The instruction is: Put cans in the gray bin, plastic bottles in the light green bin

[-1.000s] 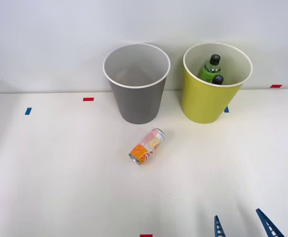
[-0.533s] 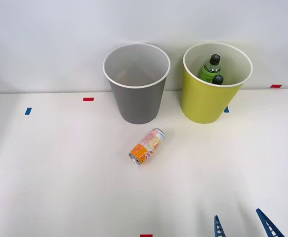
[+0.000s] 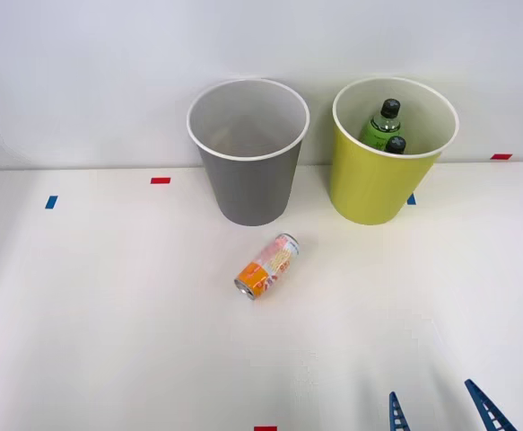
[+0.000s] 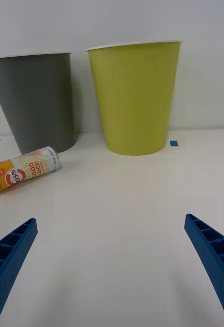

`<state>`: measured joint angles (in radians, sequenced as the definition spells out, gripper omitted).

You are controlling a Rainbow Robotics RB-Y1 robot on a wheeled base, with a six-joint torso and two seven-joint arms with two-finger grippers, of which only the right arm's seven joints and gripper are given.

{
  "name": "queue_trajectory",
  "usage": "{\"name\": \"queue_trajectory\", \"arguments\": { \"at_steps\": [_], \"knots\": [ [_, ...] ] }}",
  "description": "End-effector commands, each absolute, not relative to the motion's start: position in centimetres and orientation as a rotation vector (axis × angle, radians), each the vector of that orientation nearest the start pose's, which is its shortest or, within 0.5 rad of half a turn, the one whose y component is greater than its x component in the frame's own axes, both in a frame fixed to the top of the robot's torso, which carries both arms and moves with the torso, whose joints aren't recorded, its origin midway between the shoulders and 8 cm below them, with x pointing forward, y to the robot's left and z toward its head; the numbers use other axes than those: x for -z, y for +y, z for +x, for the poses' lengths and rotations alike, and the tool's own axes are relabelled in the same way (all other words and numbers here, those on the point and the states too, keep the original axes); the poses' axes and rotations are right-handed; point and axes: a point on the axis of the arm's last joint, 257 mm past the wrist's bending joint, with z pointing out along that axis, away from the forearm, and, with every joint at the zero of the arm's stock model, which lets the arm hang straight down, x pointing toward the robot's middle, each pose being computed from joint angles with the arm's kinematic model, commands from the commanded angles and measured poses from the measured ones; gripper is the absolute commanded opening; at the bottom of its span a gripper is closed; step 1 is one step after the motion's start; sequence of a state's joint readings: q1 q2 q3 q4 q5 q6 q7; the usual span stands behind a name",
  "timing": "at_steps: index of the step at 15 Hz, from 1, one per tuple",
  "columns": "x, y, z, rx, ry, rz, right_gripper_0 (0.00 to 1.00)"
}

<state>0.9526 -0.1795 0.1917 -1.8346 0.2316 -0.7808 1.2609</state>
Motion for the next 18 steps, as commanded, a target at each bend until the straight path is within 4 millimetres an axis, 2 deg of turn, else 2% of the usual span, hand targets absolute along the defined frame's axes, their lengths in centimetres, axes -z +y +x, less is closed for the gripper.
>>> {"name": "queue_trajectory", "arguments": {
  "at_steps": [1,18],
  "knots": [
    [26.93,-21.72,23.18,-0.146,1.487,-0.084,1.00],
    [26.93,-21.72,23.18,-0.146,1.487,-0.084,1.00]
  ]
}}
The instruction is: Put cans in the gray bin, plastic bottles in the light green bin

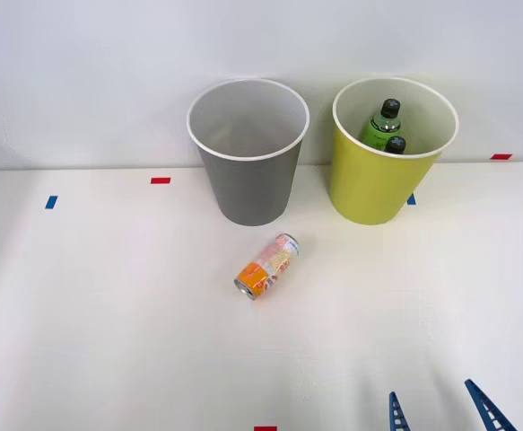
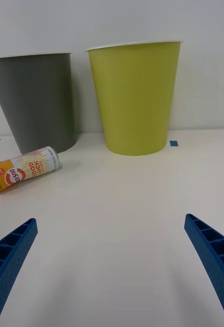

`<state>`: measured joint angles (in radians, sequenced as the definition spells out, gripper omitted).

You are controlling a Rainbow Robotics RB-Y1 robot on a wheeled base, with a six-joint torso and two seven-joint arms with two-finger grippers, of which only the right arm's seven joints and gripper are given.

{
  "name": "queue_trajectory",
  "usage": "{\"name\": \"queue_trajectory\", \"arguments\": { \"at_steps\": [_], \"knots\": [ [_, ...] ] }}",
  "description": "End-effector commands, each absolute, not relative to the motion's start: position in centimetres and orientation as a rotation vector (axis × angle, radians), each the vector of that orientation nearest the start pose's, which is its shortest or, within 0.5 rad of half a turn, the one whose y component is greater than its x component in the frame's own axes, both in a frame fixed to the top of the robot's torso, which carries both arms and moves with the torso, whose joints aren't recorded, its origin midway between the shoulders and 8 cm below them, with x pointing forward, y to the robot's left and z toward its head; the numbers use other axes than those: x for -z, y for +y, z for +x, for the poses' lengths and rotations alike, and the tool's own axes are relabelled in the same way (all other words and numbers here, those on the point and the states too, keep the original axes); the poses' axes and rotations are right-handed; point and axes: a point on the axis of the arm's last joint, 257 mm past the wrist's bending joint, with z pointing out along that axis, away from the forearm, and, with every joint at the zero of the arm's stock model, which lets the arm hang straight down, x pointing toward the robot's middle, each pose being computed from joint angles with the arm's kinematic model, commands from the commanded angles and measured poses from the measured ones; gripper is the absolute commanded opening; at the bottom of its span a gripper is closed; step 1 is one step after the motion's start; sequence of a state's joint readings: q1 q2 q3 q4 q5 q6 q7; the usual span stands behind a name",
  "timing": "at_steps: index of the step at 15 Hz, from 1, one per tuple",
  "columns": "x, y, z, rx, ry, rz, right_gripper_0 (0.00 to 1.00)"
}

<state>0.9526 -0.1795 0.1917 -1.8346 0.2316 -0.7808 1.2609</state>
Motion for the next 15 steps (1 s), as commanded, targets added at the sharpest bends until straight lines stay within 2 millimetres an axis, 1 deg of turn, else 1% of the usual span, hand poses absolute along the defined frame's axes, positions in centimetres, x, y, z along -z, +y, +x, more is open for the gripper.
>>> {"name": "queue_trajectory", "arguments": {
  "at_steps": [1,10,11,12,13,15],
  "knots": [
    [26.9,-21.7,23.2,-0.146,1.487,-0.084,1.00],
    [26.9,-21.7,23.2,-0.146,1.487,-0.084,1.00],
    [29.2,-22.1,23.0,-0.137,1.541,-0.077,1.00],
    [28.9,-22.4,23.0,-0.141,1.528,-0.058,1.00],
    [27.9,-22.6,23.0,-0.176,1.496,0.008,1.00],
    [26.2,-22.1,23.3,-0.224,1.458,0.027,1.00]
  ]
}}
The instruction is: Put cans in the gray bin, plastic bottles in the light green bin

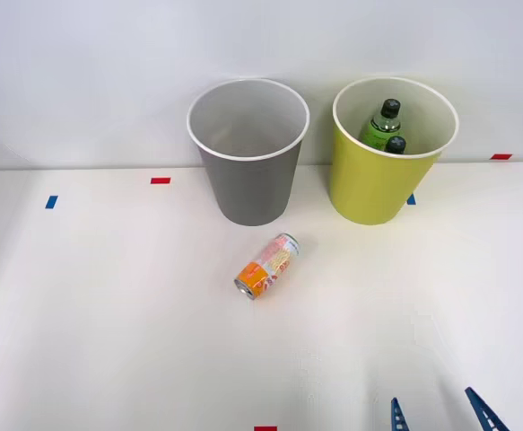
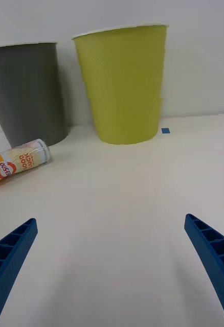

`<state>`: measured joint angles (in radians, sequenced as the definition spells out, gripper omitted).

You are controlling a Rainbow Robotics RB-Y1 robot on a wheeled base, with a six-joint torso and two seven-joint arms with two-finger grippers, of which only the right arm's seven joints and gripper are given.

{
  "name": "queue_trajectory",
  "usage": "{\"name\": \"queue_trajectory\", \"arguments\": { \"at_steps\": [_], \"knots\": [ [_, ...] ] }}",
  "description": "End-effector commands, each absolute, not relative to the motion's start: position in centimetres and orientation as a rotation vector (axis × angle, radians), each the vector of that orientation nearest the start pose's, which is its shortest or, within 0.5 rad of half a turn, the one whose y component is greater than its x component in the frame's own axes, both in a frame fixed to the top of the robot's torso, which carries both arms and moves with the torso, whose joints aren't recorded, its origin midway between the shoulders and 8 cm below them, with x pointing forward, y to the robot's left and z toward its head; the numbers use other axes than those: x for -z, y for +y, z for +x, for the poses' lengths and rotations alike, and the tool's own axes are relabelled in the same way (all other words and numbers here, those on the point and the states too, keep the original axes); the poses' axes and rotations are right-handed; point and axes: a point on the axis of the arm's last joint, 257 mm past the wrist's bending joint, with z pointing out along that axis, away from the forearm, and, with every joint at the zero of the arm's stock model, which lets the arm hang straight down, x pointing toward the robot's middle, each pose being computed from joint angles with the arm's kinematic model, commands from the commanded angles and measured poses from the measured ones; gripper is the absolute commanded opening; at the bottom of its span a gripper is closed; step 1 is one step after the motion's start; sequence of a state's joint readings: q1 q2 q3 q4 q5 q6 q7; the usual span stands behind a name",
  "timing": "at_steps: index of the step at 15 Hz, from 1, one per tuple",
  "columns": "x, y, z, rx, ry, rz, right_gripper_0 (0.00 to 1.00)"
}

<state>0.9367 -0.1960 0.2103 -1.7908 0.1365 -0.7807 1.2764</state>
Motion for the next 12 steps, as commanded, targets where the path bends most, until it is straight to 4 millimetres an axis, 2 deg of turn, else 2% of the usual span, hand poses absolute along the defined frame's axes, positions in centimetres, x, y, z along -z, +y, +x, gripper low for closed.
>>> {"name": "queue_trajectory", "arguments": {
  "at_steps": [1,2,4,9,12],
  "knots": [
    [25.2,-22.1,23.8,-0.235,1.435,0.032,1.00],
    [24.5,-22.0,24.7,-0.249,1.427,0.023,1.00],
    [24.3,-22.1,26.8,-0.274,1.459,0.009,1.00],
    [23.7,-23.8,30.7,-0.196,1.480,-0.118,1.00],
    [22.6,-22.3,33.1,-0.249,1.570,-0.124,1.00]
  ]
}}
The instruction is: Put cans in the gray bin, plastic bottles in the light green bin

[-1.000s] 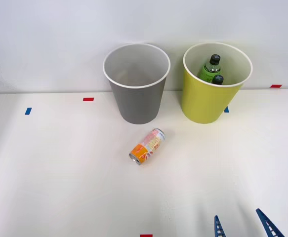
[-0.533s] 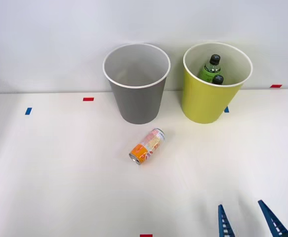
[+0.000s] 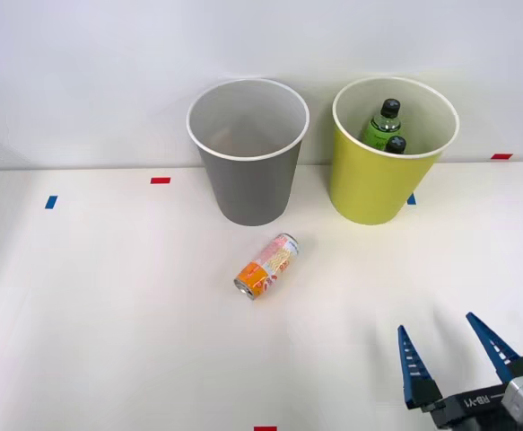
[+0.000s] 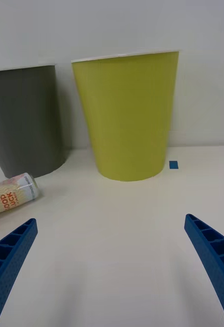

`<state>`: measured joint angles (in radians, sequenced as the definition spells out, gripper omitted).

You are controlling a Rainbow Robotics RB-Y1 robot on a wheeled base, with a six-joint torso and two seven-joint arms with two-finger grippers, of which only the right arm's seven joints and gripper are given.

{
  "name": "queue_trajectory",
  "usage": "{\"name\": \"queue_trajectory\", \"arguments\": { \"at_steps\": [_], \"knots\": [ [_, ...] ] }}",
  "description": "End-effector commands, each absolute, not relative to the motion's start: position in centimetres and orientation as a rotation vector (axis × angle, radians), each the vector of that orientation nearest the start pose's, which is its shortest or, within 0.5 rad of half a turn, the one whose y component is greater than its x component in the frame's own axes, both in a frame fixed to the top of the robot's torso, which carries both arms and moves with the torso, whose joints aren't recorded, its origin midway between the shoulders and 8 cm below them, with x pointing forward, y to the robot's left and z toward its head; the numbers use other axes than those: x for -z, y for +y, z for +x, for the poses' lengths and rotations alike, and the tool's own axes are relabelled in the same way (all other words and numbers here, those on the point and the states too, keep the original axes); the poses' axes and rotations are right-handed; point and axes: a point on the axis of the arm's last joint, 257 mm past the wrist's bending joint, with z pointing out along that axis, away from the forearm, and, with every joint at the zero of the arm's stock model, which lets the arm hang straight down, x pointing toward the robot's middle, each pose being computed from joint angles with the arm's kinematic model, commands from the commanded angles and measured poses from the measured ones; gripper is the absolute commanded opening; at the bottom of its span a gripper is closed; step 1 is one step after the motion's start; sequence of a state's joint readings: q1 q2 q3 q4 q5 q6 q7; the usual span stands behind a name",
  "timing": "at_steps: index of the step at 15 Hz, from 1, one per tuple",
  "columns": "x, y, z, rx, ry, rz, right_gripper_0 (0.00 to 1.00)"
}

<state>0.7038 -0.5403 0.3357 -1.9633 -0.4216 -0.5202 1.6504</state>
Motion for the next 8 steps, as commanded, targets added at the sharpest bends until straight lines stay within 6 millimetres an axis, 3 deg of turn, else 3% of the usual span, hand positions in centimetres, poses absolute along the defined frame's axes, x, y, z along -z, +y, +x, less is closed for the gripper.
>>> {"name": "queue_trajectory", "arguments": {
  "at_steps": [1,8],
  "knots": [
    [22.1,-21.8,33.8,-0.272,1.582,-0.112,1.00],
    [22.4,-19.8,37.8,-0.315,1.702,-0.234,1.00]
  ]
}}
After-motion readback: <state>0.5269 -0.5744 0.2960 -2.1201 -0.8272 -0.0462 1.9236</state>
